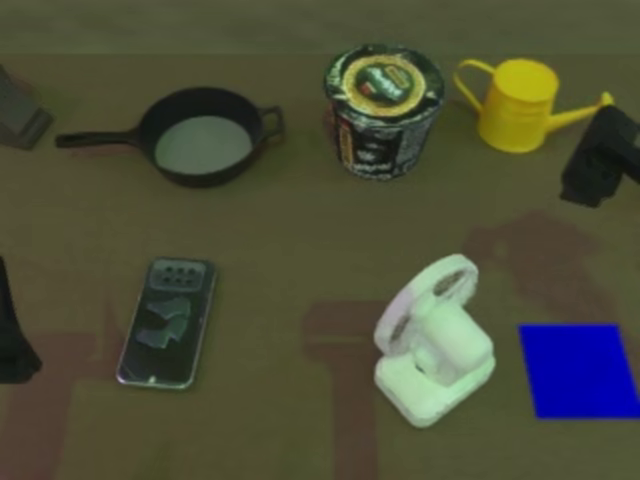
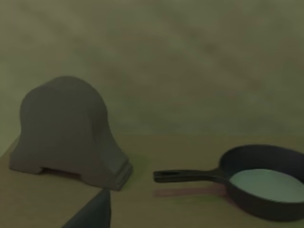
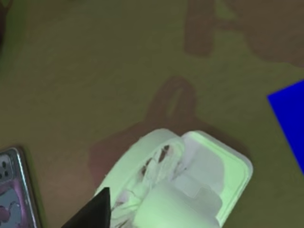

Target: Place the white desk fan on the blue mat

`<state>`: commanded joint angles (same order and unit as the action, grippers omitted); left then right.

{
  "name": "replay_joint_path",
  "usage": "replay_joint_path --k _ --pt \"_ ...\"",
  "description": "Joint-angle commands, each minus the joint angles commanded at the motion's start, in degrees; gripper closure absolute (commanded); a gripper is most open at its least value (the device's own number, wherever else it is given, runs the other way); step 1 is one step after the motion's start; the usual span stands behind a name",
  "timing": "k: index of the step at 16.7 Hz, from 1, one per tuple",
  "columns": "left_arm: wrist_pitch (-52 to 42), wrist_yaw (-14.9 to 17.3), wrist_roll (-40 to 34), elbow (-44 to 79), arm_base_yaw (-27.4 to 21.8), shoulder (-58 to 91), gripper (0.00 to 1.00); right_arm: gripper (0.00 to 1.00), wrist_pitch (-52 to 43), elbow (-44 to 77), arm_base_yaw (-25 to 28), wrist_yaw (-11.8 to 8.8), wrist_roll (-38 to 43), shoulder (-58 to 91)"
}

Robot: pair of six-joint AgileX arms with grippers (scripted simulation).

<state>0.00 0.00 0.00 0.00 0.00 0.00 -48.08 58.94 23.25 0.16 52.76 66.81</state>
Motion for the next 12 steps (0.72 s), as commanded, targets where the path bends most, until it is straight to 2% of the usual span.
replay_joint_path --k 7,12 --pt "0.0 0.0 0.0 0.0 0.0 0.0 0.00 0.00 -22.6 32.2 11.1 0.0 27.9 34.6" --pt "0.0 0.0 0.0 0.0 0.0 0.0 0.00 0.00 -30.5 43.7 15.0 -0.1 37.7 46.7"
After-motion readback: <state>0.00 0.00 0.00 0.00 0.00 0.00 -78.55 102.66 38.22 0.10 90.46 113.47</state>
